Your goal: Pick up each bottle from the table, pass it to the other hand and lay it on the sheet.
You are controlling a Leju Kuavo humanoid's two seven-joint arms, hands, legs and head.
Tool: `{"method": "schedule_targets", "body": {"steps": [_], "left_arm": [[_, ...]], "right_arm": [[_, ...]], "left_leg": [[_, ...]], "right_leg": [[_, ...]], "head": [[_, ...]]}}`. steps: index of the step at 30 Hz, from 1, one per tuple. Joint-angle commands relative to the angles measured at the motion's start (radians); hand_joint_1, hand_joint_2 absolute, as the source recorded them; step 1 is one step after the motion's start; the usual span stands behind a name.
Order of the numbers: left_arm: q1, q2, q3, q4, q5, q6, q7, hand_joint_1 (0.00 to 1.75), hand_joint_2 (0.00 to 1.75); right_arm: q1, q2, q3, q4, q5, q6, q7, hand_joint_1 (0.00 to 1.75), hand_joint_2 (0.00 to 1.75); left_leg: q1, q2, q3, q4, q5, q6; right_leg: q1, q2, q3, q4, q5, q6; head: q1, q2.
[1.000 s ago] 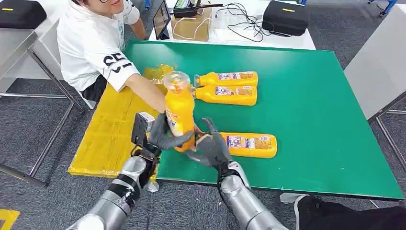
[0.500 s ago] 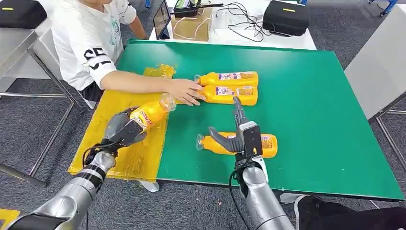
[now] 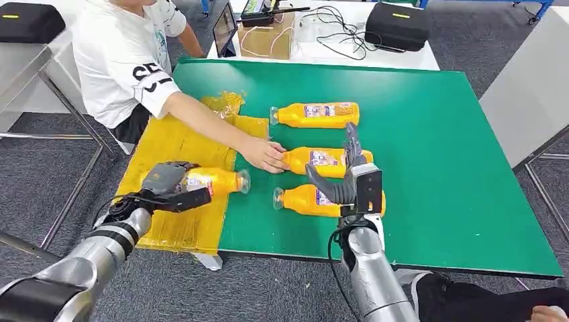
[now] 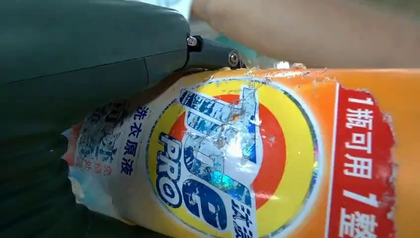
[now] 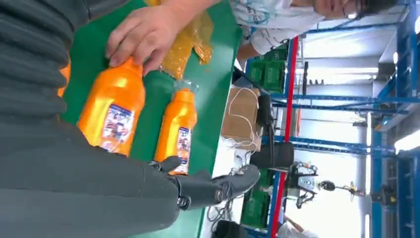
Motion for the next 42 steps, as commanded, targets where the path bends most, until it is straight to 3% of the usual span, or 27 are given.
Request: {"method": "schedule_targets", "body": {"steps": [1,2,3,6,7,8,17,23,27,31,38,42], "left_arm": [[-0.039,0.034,-0.174,0.126,-0.08,-0.1,0.058,1.75,1.75],[-0.044,0.034,-0.184,0.129,-0.095,-0.114,0.073,1.75,1.75],[-0.046,0.033,-0.181,0.131,-0.093,-0.122,0.078,1.52,1.75],[-0.047,0.034,-0.181,0.13,-0.093,-0.123,0.078,1.52,1.75],[-0.047,0.034,-0.181,0.13,-0.093,-0.123,0.078,0.26,1.75],[-0.039,0.032,-0.167,0.124,-0.085,-0.103,0.082,0.0,1.75],[0.054,0.018,-0.011,0.08,0.028,0.024,-0.05,0.0,1.75],[0.074,0.021,0.028,0.056,0.042,0.078,-0.075,0.0,1.75],[0.122,0.004,0.141,0.011,0.142,0.143,-0.183,0.0,1.75],[0.128,0.004,0.142,0.008,0.142,0.146,-0.185,0.0,1.75],[0.163,-0.01,0.295,-0.042,0.262,0.111,-0.301,0.0,1.75],[0.164,-0.007,0.298,-0.044,0.262,0.111,-0.303,0.0,1.75]], "right_arm": [[-0.092,-0.027,0.06,0.16,0.054,-0.005,0.03,0.0,1.75],[-0.104,-0.038,0.089,0.184,0.093,-0.006,0.044,0.0,1.75],[-0.107,-0.039,0.095,0.191,0.104,-0.007,0.05,0.0,1.75],[-0.107,-0.038,0.097,0.195,0.104,-0.006,0.051,0.0,1.75],[-0.107,-0.038,0.097,0.195,0.104,-0.006,0.051,0.0,1.75],[-0.11,-0.043,0.112,0.202,0.137,-0.022,0.061,0.0,1.75],[-0.056,-0.116,0.244,0.181,0.469,-0.141,0.192,0.0,1.75],[-0.066,-0.153,0.237,0.18,0.543,-0.136,0.247,0.0,1.75],[-0.08,-0.186,0.226,0.19,0.639,-0.155,0.308,0.0,1.75],[-0.079,-0.192,0.22,0.187,0.636,-0.151,0.307,0.0,1.75],[-0.086,-0.246,0.205,0.165,0.766,-0.121,0.365,0.0,1.75],[-0.088,-0.251,0.2,0.164,0.765,-0.118,0.365,0.0,1.75]], "left_leg": [[0.001,0.004,0.004,-0.001,-0.001,-0.001],[0.0,0.003,0.003,-0.001,-0.001,-0.001],[0.001,0.005,0.006,-0.001,-0.002,-0.001],[0.001,0.004,0.005,-0.001,-0.001,-0.001],[0.001,0.005,0.007,-0.001,-0.002,-0.002],[0.001,0.004,0.006,-0.001,-0.002,-0.001],[0.001,0.004,0.008,-0.003,-0.002,-0.001],[0.0,0.001,0.006,-0.001,-0.001,-0.001],[0.0,0.002,0.007,-0.002,-0.002,-0.001],[0.0,0.0,0.005,-0.001,-0.002,-0.001],[-0.001,0.0,0.003,0.0,-0.001,0.0],[0.0,0.001,0.003,0.001,-0.002,-0.001]], "right_leg": [[0.001,0.003,0.003,-0.001,0.0,-0.001],[0.0,0.003,0.003,-0.001,0.0,-0.001],[0.001,0.004,0.004,-0.001,0.0,-0.002],[0.001,0.004,0.005,-0.001,0.0,-0.001],[0.002,0.005,0.006,-0.002,0.0,-0.002],[0.001,0.004,0.005,-0.001,0.0,-0.001],[0.001,0.003,0.008,-0.003,0.0,-0.002],[0.0,0.002,0.006,-0.001,-0.001,-0.001],[0.0,0.003,0.008,-0.002,-0.001,-0.002],[0.0,0.001,0.006,-0.002,-0.002,-0.002],[0.0,0.0,0.003,-0.001,-0.001,-0.001],[0.0,0.001,0.004,0.0,-0.002,-0.001]], "head": [[0.0,0.0],[0.0,0.0],[0.0,0.0],[0.0,0.0],[0.0,0.0],[0.0,0.0],[0.0,0.0],[0.0,0.0],[0.0,0.0],[0.0,0.0],[0.0,0.0],[0.0,0.0]]}}
